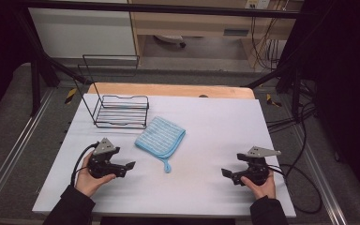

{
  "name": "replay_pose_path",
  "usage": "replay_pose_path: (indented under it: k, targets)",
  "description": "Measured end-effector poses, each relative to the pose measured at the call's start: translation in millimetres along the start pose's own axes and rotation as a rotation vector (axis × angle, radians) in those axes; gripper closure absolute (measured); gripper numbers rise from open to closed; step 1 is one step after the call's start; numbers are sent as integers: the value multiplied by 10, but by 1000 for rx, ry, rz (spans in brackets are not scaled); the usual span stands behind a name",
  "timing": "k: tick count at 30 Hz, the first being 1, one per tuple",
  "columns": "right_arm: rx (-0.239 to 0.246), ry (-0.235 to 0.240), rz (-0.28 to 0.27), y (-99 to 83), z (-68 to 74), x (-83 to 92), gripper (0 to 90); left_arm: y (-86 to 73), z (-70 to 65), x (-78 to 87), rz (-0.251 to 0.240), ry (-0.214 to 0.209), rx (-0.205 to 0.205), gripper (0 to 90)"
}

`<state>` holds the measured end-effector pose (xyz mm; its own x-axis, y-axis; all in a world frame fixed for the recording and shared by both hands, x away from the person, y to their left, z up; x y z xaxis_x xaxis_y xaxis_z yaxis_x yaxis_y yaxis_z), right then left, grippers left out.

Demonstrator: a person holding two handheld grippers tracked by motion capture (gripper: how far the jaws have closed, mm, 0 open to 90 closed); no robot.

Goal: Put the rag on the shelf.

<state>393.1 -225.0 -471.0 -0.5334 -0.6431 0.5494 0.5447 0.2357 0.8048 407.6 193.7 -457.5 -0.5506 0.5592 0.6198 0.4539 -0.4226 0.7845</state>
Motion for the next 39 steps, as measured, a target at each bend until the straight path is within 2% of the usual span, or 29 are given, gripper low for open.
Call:
replay_pose_path:
  k: [6,9,11,13,16,20,23,25,30,37,39]
  targets:
    - [1,-2,1,0,-3,0,12,98,-75,-111,26,9,-38,151]
    - [2,-4,1,0,-5,-1,12,210,-137,-210,40,7,-63,172]
    - [2,-4,1,0,-6,-1,12,240,-156,-235,39,6,-64,183]
    - [1,-4,0,1,-5,0,12,319,-222,-318,37,-7,-70,228]
    - [2,-3,1,1,-6,-2,13,360,-259,-385,45,-9,-80,253]
    - [3,-4,1,0,-9,-6,13,438,-365,-567,64,-33,-96,292]
    - [4,-3,4,0,-9,-8,13,459,-402,-639,72,-44,-101,321]
    - [3,-3,4,-1,-8,-11,13,472,-458,-751,97,-55,-114,332]
    - [2,-4,6,-2,-9,-9,13,460,-540,-899,134,-75,-146,363]
    - [1,-4,11,-5,-9,-18,13,429,-528,-993,150,-53,-169,437]
    - [0,-3,11,-5,-8,-21,13,425,-517,-1002,152,-44,-163,470]
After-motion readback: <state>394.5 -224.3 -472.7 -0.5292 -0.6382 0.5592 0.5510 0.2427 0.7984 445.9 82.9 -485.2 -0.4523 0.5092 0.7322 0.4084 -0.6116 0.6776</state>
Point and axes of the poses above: each handheld gripper's, and its own axes: x roughly backward along the jaws, y roughly out of its top, z roughly to its left, the point moved 6 cm from there along -x, roughly forward along the jaws, and after that the axes turned 2 degrees about -x, right-handed, at the moved point
